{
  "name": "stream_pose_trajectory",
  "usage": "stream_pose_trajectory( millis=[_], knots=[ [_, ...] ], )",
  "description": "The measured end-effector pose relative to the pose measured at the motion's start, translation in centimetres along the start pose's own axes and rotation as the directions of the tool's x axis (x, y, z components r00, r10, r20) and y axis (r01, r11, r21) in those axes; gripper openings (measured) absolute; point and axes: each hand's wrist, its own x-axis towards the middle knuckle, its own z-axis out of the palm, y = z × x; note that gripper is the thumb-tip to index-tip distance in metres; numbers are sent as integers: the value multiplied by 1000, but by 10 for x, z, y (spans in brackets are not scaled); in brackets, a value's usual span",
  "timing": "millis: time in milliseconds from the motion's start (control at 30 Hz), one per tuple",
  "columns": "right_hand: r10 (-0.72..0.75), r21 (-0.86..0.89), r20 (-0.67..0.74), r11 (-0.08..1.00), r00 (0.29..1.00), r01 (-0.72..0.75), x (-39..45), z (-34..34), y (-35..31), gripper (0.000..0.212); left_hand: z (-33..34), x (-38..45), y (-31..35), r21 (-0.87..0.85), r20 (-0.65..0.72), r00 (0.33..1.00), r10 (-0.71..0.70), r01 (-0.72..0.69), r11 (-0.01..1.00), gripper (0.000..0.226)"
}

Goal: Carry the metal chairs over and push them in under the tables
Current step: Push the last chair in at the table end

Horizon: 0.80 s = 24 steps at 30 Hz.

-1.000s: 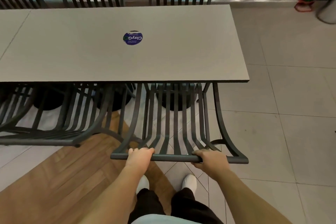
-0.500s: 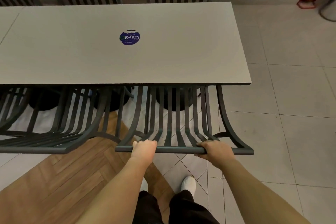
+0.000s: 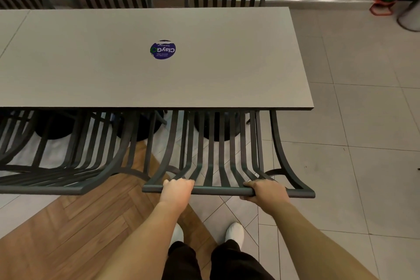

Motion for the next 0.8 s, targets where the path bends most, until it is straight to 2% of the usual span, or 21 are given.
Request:
stream_pose_trajectory(
  millis=[233, 500, 800],
  knots=[
    [-20, 0, 27, 1000, 999, 20, 1, 6, -22, 54, -2, -9, -19, 50, 7, 1000, -19, 18, 999, 48],
    [-11, 34, 65, 999, 998, 9, 5, 1, -18, 56, -5, -5, -14, 39, 15, 1000, -26, 25, 999, 46],
    [-14, 45, 96, 999, 995, 10, 8, -2, -10, 49, -6, -2, -6, 48, 35, 999, -39, 37, 998, 49]
  ],
)
